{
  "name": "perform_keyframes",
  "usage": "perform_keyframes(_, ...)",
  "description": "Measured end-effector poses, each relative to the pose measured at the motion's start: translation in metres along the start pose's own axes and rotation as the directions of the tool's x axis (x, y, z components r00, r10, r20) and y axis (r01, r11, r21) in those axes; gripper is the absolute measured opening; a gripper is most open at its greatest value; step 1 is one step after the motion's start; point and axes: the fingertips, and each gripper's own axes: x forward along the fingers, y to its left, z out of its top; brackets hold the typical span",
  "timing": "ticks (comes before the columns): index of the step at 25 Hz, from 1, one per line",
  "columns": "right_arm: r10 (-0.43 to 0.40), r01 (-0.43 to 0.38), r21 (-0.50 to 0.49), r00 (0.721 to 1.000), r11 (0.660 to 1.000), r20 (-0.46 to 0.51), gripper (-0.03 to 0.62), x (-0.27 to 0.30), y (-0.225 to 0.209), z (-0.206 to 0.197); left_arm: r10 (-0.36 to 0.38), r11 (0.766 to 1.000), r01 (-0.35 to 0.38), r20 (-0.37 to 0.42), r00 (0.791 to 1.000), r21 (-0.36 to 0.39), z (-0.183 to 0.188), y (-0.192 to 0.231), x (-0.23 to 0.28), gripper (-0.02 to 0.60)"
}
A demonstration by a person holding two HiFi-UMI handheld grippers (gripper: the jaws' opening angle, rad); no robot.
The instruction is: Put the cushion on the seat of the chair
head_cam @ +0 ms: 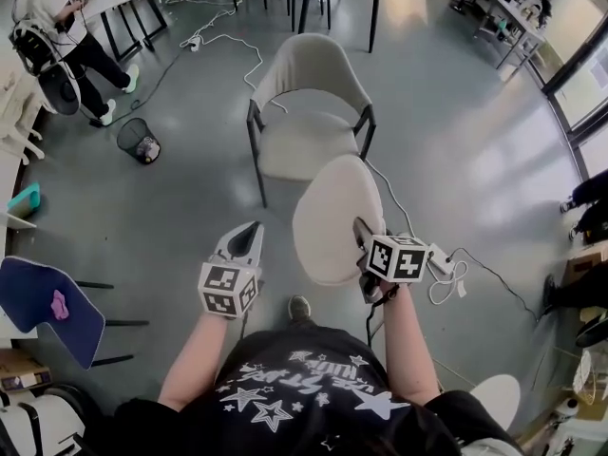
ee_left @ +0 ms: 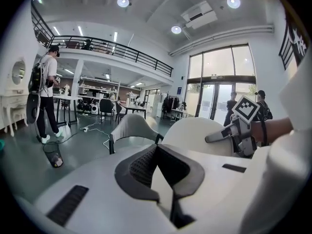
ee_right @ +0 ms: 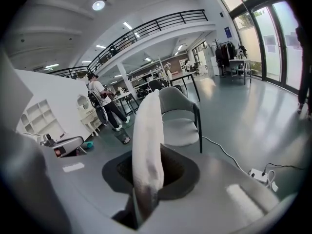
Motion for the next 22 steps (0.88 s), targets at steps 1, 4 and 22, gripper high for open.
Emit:
perform_keyframes(1,0.001,-0.001,0.000,1.000,1.000,-0.002,0.058,0.002,-0.005,0.004,0.006,1.000,-0.006,-0.001,1.000,-0.001,0.002,0.000,0.005,0.009)
perform_keyframes(4,0.011,-0.011,-0.007,1.000,1.000,0.000,0.058,0.008,-0.018,0.018,0.033,0.999,-0.033,0.003,0.999,0.022,0.010,0.001,0.014,0.009)
perform_keyframes(22,0.002,0.001,0.078,1.000,0.997,-0.031,0.058,0.065,-0.042,0.043,0.054,0.998,-0.054,-0.012,0.998,-0.020,0.027,0.055,0.076,0.009)
